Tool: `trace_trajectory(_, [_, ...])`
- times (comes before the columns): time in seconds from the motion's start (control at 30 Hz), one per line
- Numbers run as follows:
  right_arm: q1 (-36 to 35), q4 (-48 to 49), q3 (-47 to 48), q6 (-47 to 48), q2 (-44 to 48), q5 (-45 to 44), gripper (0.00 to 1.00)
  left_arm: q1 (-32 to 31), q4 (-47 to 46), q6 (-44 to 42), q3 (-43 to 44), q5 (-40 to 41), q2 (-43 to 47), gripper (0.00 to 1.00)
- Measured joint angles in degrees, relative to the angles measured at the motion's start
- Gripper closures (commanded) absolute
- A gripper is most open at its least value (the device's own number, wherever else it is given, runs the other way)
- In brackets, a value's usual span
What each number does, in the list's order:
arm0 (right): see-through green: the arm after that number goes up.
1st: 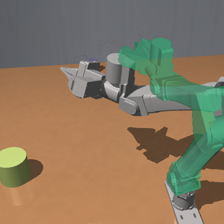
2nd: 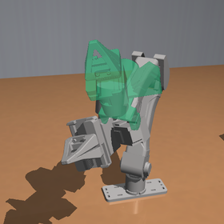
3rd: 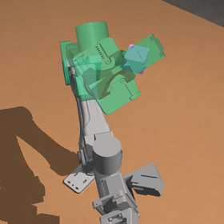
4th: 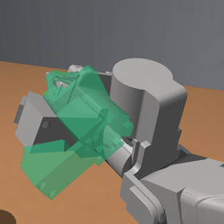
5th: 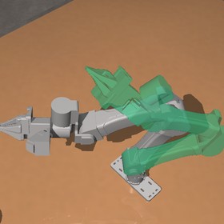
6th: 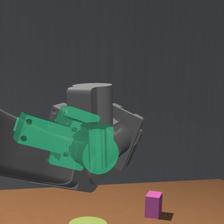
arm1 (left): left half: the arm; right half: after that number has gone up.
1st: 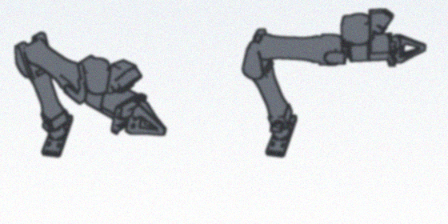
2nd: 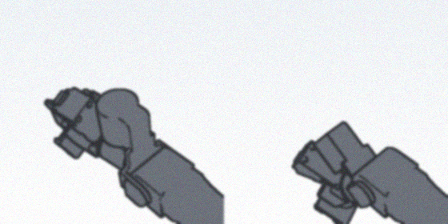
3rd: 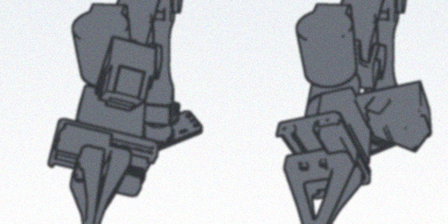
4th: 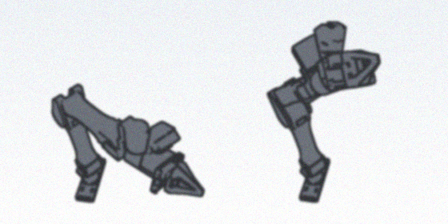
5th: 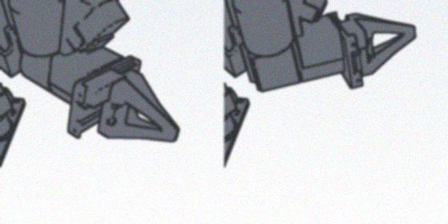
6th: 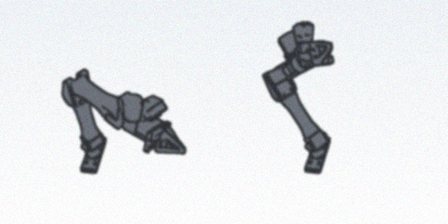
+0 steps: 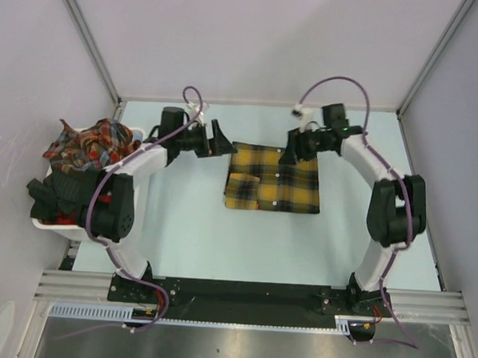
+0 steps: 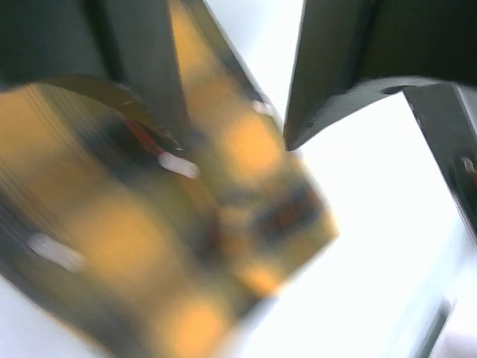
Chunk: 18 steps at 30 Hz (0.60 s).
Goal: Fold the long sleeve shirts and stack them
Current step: Fold the shirt
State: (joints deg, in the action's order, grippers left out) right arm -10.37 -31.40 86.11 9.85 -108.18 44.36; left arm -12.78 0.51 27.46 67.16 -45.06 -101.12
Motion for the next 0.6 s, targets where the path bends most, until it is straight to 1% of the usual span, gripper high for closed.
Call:
trace_trajectory(0.07, [-8.72,1.53,-3.23,4.55,5.92,-3.02,0.55,2.64,3.76,-3.23,1.92,1.2,3.1,0.0])
trace_trajectory(0.1, [-11.82,2.21,-3.85,6.05,7.04,-3.76,0.6,3.56,5.29,-4.48,3.13,1.84,3.8,0.0])
trace_trajectory(0.17, [-19.21,4.17,-4.83,8.85,7.74,-5.92,0.61,6.05,8.57,-7.1,5.97,3.41,5.22,0.01])
trace_trajectory(0.23, [-24.76,6.27,-6.49,10.88,6.78,-8.94,0.61,8.13,10.82,-8.66,7.32,4.09,6.34,0.01])
trace_trajectory(0.43, [-34.05,9.79,-7.06,13.35,-0.5,-15.06,0.6,14.36,19.45,-12.74,10.34,5.25,7.28,0.01])
trace_trajectory(0.6, [-37.9,11.98,-7.04,14.99,-6.67,-19.41,0.58,17.33,23.96,-15.96,10.47,6.16,8.22,0.01])
